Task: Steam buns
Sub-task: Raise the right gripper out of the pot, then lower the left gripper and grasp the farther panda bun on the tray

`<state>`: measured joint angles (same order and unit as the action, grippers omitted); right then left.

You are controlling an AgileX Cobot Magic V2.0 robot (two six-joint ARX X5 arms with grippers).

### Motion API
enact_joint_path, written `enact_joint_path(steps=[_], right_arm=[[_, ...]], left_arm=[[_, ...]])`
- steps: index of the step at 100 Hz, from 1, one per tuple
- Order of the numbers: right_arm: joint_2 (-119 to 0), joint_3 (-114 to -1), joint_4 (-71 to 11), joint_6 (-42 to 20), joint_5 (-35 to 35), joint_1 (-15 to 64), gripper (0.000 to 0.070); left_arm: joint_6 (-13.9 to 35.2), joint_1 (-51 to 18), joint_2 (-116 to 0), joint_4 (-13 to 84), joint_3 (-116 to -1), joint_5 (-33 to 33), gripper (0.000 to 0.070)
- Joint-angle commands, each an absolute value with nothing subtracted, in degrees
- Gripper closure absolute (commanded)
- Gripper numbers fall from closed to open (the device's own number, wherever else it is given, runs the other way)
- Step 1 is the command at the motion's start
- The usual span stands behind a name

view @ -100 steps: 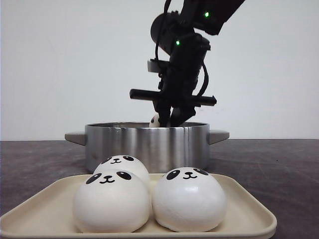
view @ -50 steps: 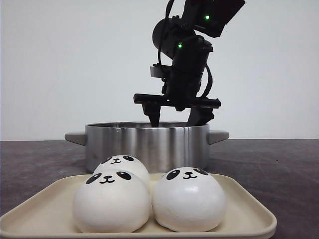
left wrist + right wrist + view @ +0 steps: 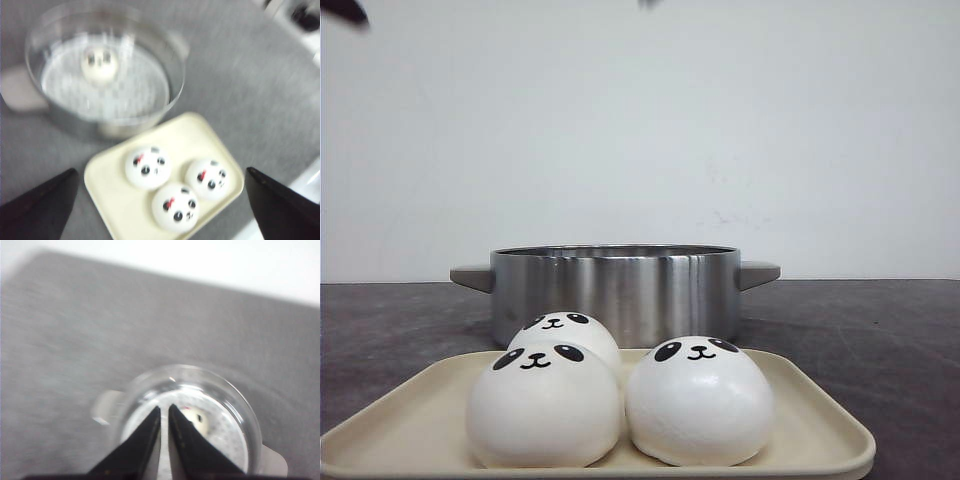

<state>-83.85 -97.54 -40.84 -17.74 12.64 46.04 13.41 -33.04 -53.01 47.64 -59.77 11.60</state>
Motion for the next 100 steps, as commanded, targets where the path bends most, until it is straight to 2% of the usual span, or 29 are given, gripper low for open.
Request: enact_joint_path(steps=[1,17,30,55,78,84,93,100], right_arm=[[-79.5,-98.7,-41.1,-16.9,14.8,49.1,0.0684],[-70.2,-98.7,-41.1,-17.4,20.5,56.2,0.0687],[-66.0,-98.7,-41.7,-17.4,23.6,59.0,0.0687],[-63.1,-98.7,-46.0,-17.4,25.7,59.5,0.0687],[-62.8,-98.7,-49.6,-17.7,25.8,59.5,0.0687],[-62.8,-98.7,-50.3,-18.0,25.8,59.5,0.0687],[-62.8,-98.7,-51.2,-18.4,25.8,59.5,0.0687],[-62.8,-98.7,-51.5,-18.9,25.8,59.5,0.0687]], left_arm=[[15.3,-34.0,-57.3,47.8,-60.2,11.4,0.0028],[15.2,-35.8,-68.5,47.4,-60.2,11.5,0.0028],[15.2,-37.4,-77.0,44.7,-60.2,11.6,0.0028],[16.2,-39.8,-89.3,36.4,-60.2,11.6,0.0028],[18.7,-40.3,-95.0,33.3,-60.2,11.5,0.004],[18.8,-40.3,-96.0,33.2,-60.2,11.3,0.0112],[18.7,-40.3,-97.1,33.3,-60.2,11.3,0.0305],[18.7,-40.3,-97.6,33.6,-60.2,11.3,0.0423]])
